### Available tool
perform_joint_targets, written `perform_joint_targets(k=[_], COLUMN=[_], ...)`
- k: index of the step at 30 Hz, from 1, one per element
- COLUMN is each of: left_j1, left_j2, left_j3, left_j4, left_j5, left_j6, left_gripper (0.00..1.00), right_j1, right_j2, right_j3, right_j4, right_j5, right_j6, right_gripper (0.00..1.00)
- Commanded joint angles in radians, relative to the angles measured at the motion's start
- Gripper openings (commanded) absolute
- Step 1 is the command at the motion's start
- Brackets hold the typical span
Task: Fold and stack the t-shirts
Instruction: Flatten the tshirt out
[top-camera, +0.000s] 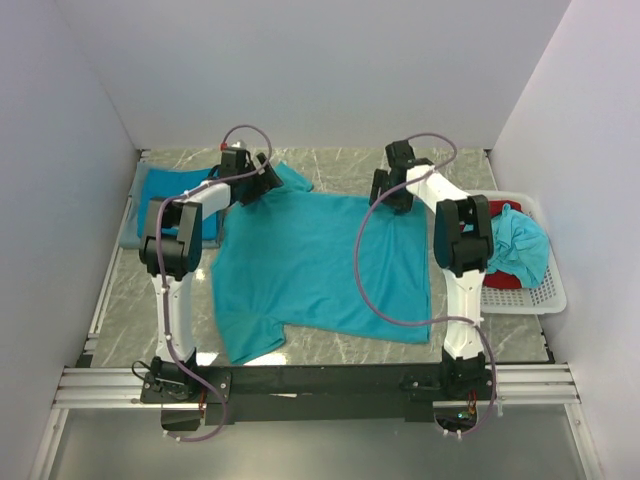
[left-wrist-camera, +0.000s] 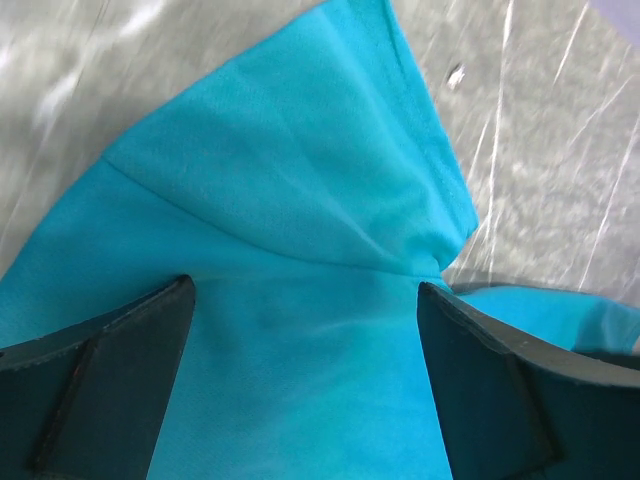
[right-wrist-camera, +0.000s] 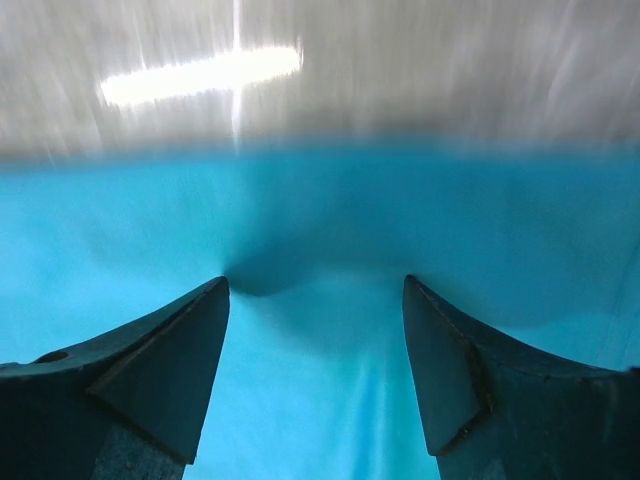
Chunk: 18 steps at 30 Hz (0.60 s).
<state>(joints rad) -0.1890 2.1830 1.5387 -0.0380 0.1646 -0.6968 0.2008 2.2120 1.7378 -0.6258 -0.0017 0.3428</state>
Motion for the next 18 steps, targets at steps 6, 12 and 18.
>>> perform_joint_targets(k=[6,12,18], left_j1=[0.011,0.014,0.01], left_j2=[0.087,0.08,-0.011], left_j3=[0.159,0.208,0.207], left_j4=[-0.122,-0.125,-0.125], left_j5=[0.044,0.061,0.055], left_j6=[0.034,0.026,0.045], left_gripper=[0.99,0.99,1.0], right_j1=[-0.064,-0.083,-0.083], right_j2=[0.244,0.259,0.194], right_j3=[0.451,0.493,0.56], right_j4=[-0.196,-0.152,-0.158], right_j5=[-0.067,-0.165,-0.147], right_j6=[-0.08,-0.102,-0.14], right_gripper=[0.77,0.77,0.78])
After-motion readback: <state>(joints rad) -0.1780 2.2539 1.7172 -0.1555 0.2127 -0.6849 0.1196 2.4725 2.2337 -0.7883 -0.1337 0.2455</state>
